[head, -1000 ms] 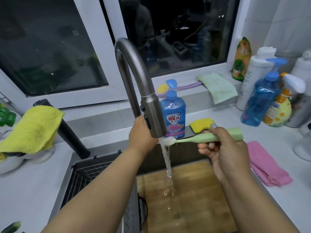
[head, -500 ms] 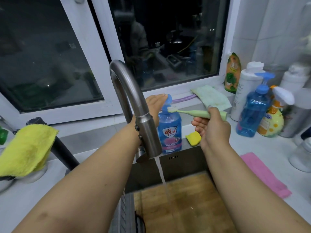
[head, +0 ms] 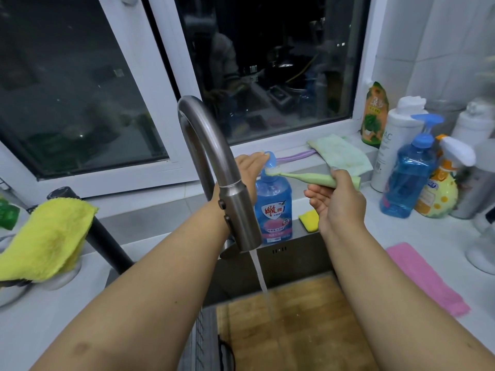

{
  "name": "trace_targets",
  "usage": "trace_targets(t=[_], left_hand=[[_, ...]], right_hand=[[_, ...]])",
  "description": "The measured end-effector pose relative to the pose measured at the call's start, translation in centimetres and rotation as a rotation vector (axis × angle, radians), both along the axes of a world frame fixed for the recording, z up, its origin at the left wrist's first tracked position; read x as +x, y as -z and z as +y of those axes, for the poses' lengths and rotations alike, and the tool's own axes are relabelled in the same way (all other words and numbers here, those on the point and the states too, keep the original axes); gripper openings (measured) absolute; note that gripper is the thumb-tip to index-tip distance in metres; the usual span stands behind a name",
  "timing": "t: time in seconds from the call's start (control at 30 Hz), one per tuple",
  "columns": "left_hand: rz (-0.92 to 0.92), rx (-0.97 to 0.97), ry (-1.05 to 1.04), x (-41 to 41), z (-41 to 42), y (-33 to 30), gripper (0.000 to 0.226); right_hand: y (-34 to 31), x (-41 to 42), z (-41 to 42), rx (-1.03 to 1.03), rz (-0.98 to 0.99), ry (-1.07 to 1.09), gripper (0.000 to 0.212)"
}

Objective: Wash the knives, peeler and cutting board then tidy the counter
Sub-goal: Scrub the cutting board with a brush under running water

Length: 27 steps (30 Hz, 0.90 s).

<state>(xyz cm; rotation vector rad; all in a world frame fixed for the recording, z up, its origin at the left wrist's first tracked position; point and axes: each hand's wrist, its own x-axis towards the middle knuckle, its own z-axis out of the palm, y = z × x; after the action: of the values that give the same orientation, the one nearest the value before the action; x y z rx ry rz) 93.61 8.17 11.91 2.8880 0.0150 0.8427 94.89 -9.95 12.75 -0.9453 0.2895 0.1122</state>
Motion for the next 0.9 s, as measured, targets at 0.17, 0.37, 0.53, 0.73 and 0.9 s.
trace_targets(t=[0.17,0.37,0.53,0.73,0.9], left_hand=[[0.066,0.0,-0.049,-0.1,-0.4,-0.3,0.057],[0.185,-0.055,-0.025,0.1,-0.3,-0.7,0.07],[0.211,-0.795,-0.115,-2.2,0.7,0.2,0.04],[-0.043,-0.707,-0.258,-12.0,-4.2,8.4,0.018],[0.55,-1.063,-0.686,-16.8,-5.1,20.5,0.031]], right_hand=[[0.3,0.0,-0.4,0.034,-0.012,-0.024,0.026],[0.9,-0.7,-1.6,0.093,-0.024,-0.044,0.023],[2.9,-2.9,-3.7,0.073,-0.038,-0.121,0.016],[8.6,-7.3,-6.6,0.024,0.112,-0.362,0.028],[12.5,-10.6,-7.4,-0.015,0.302,-0.428,0.043]])
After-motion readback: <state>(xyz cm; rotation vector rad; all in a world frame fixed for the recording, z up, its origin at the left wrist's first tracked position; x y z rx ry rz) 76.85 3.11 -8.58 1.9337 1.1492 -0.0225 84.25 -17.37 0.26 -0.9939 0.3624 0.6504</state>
